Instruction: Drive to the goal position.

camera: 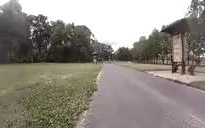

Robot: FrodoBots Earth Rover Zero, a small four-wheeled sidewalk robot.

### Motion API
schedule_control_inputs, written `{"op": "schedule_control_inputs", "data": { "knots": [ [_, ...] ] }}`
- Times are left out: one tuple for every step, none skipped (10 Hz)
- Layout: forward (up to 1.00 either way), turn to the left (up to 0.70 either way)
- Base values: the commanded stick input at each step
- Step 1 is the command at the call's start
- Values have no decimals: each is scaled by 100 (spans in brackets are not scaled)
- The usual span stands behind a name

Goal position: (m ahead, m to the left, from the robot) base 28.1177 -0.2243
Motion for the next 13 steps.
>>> {"op": "schedule_control_inputs", "data": {
  "knots": [
    [70,0],
    [70,-6],
    [70,-14],
    [70,-7],
    [70,-3],
    [70,-14],
    [70,-14],
    [70,-8],
    [70,0],
    [70,0],
    [70,0],
    [70,0],
    [70,0]
  ]
}}
